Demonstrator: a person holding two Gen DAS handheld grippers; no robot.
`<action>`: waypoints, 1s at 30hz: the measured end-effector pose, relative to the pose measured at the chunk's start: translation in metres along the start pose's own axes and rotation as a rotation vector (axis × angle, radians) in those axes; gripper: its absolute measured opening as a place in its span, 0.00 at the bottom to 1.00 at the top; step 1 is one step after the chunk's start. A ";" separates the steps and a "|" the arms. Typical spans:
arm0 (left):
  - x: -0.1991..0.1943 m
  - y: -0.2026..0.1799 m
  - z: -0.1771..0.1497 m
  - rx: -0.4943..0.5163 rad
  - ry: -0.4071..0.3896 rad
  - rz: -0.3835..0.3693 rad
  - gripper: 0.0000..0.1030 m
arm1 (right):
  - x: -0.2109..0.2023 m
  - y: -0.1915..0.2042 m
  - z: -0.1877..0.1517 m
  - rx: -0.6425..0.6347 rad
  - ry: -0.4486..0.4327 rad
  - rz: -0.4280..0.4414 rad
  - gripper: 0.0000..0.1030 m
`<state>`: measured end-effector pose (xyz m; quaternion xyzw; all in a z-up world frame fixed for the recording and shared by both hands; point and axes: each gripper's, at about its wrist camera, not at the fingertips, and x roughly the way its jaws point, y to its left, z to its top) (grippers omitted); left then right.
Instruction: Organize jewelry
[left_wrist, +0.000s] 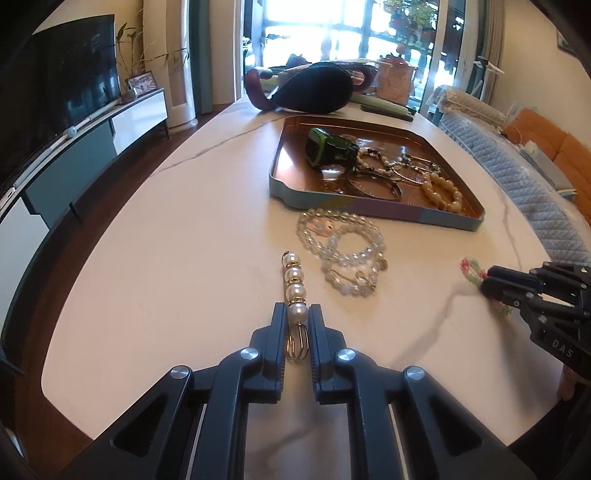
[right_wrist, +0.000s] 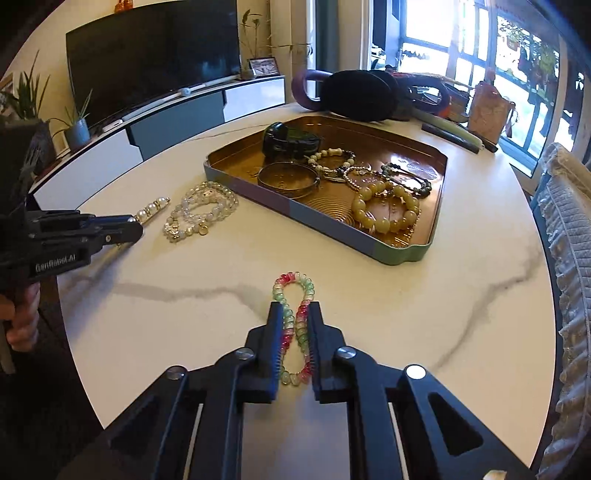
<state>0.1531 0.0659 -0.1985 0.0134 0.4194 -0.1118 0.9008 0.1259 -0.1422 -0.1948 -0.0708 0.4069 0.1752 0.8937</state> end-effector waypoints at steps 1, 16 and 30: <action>-0.001 -0.002 0.000 -0.002 0.004 -0.011 0.11 | 0.000 0.000 0.000 0.002 -0.001 0.003 0.10; -0.002 0.000 -0.007 -0.037 -0.028 -0.099 0.11 | -0.002 -0.003 -0.004 0.072 -0.022 0.046 0.03; 0.007 -0.001 0.006 -0.050 0.004 -0.095 0.11 | -0.002 -0.011 -0.003 0.125 -0.026 0.099 0.19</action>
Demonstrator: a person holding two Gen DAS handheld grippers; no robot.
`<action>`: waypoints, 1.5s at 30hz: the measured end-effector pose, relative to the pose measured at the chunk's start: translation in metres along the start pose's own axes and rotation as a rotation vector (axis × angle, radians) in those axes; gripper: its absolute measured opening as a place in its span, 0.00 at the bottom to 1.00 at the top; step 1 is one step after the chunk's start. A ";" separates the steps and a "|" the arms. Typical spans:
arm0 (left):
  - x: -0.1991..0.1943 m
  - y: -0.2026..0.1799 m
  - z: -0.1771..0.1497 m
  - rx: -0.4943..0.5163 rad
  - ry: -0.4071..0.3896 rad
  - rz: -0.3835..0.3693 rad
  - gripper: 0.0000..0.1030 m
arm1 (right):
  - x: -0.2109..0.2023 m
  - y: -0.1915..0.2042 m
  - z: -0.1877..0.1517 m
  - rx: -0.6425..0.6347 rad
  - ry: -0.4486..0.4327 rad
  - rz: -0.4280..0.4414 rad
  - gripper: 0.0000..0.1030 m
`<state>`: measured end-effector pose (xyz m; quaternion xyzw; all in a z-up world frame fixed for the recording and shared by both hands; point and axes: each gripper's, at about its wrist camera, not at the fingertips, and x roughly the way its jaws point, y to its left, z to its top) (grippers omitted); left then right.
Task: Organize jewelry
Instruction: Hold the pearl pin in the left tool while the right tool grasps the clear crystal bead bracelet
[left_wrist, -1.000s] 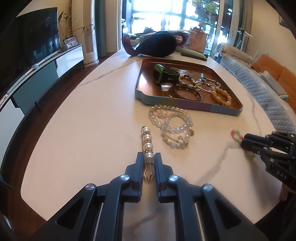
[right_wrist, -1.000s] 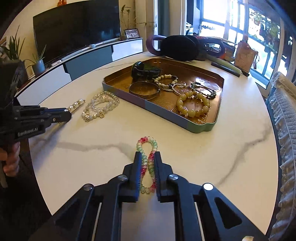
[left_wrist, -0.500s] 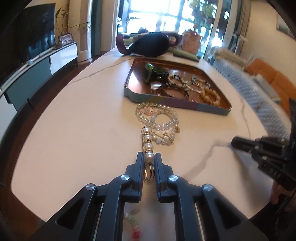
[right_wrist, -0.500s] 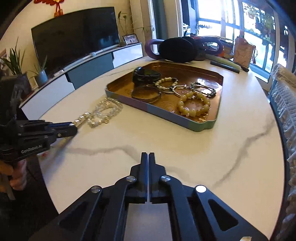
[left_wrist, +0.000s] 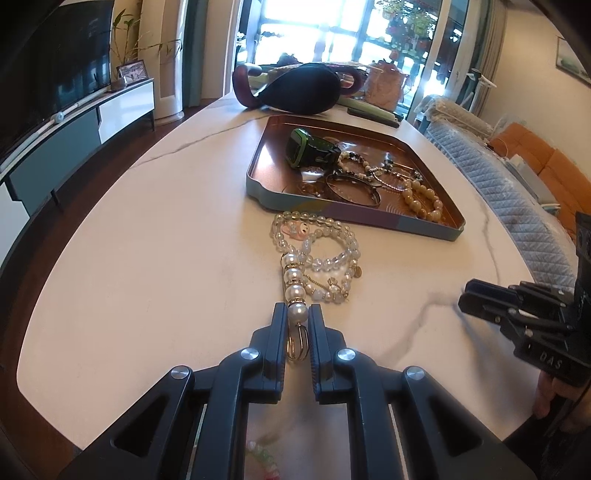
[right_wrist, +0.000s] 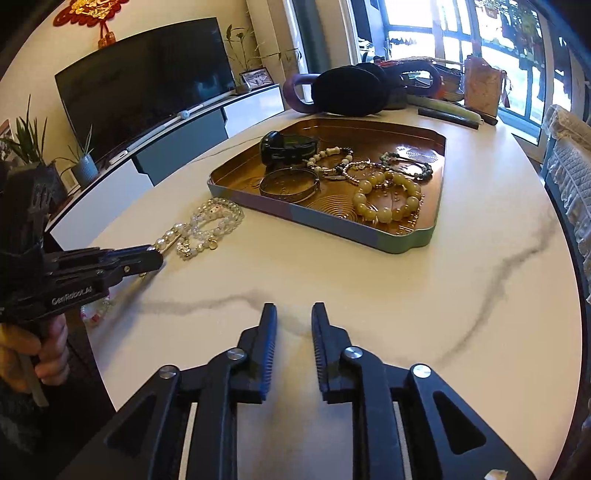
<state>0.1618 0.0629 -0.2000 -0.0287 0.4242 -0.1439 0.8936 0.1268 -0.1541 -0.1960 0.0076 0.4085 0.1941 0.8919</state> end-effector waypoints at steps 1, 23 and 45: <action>0.000 0.001 0.002 -0.005 0.005 -0.003 0.11 | 0.000 0.000 0.000 0.002 0.000 0.003 0.19; -0.018 0.015 0.031 -0.014 -0.043 0.003 0.11 | 0.023 0.026 0.037 0.038 -0.030 0.046 0.33; -0.012 0.024 0.028 -0.027 -0.045 -0.039 0.11 | 0.087 0.046 0.085 0.009 0.071 0.019 0.08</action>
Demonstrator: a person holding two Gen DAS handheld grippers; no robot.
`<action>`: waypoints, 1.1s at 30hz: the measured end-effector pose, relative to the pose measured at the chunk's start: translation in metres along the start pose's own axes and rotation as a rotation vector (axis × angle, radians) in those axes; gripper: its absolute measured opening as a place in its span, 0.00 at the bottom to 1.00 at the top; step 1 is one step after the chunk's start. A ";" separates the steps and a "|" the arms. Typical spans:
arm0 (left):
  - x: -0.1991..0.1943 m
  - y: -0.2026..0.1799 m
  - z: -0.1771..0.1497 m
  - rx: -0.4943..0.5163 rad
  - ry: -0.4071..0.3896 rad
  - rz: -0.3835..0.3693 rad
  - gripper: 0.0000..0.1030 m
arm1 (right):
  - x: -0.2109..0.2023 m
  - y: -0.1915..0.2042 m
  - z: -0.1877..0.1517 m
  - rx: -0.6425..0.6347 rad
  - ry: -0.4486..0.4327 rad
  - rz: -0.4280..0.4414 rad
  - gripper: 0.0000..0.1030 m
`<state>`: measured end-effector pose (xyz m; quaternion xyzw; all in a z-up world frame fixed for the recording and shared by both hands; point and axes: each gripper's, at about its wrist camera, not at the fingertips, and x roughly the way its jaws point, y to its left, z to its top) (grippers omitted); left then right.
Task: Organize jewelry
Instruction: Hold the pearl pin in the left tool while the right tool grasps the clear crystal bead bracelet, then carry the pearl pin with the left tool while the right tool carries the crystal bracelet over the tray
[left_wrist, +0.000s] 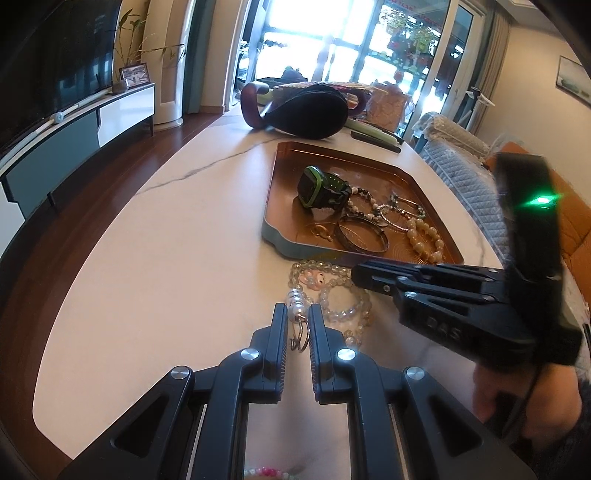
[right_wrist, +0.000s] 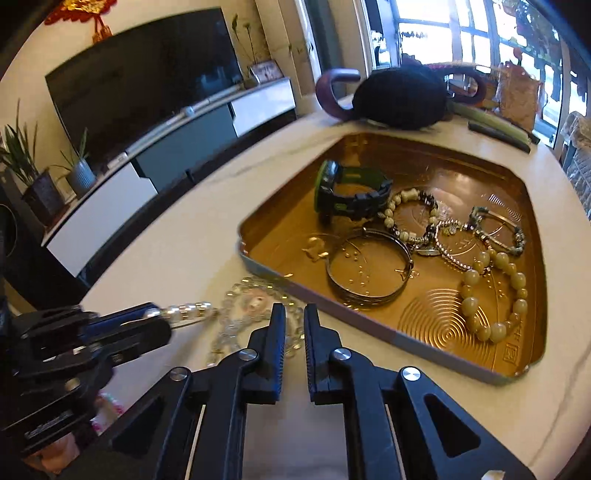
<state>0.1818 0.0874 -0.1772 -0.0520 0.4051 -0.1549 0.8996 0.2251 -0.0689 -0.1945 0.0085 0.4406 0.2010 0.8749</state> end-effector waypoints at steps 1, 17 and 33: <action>0.001 0.001 0.000 -0.002 0.002 -0.002 0.11 | 0.002 -0.001 0.000 -0.012 0.002 -0.007 0.07; 0.009 -0.002 -0.011 0.011 0.046 0.006 0.11 | -0.015 0.022 -0.003 -0.202 -0.050 -0.052 0.06; -0.058 -0.044 0.022 0.077 -0.040 0.035 0.11 | -0.126 0.031 0.005 -0.189 -0.242 -0.026 0.06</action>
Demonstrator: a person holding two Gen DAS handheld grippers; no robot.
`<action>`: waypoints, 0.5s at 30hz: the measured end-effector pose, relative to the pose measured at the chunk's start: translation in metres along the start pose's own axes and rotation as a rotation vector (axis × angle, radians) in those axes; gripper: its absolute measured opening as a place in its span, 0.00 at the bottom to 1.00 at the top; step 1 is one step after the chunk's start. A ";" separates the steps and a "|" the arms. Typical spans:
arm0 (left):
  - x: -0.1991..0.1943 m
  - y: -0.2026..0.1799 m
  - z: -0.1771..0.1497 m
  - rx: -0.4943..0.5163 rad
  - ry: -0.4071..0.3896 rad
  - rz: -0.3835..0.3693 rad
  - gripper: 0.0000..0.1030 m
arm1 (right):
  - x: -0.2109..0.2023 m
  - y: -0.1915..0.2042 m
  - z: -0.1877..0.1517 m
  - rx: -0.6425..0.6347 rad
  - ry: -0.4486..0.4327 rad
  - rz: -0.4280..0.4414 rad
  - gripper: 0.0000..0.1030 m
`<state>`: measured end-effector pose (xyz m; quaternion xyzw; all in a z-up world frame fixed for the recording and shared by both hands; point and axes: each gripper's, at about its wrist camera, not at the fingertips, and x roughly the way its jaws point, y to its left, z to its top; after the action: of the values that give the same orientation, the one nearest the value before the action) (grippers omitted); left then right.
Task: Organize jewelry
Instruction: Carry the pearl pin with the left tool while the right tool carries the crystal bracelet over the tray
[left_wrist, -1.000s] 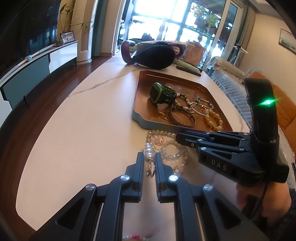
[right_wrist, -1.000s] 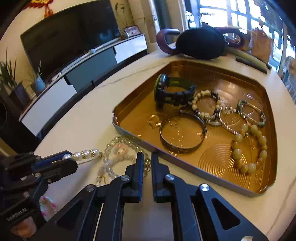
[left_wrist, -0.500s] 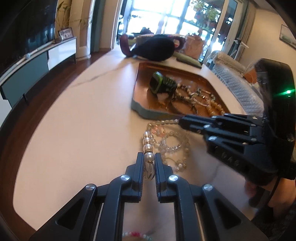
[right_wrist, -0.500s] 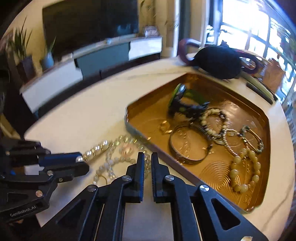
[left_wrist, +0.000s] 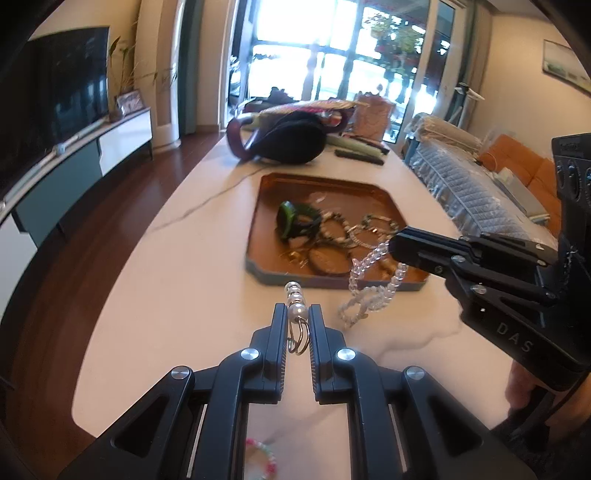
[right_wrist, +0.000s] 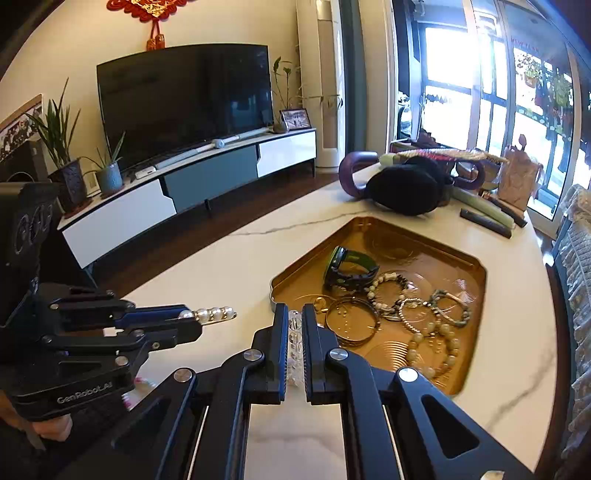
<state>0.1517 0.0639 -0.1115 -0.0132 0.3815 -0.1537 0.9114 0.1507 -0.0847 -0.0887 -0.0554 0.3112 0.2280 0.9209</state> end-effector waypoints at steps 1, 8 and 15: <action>-0.005 -0.005 0.003 0.007 -0.007 -0.002 0.11 | -0.009 -0.001 0.003 -0.002 -0.009 -0.003 0.06; -0.029 -0.027 0.018 0.028 -0.049 -0.012 0.11 | -0.058 -0.007 0.013 -0.005 -0.069 0.013 0.06; -0.016 -0.040 0.006 0.024 -0.003 -0.026 0.11 | -0.049 -0.017 -0.014 0.006 -0.007 0.002 0.06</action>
<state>0.1346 0.0301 -0.0909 -0.0076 0.3780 -0.1699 0.9100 0.1164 -0.1227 -0.0713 -0.0515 0.3087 0.2282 0.9219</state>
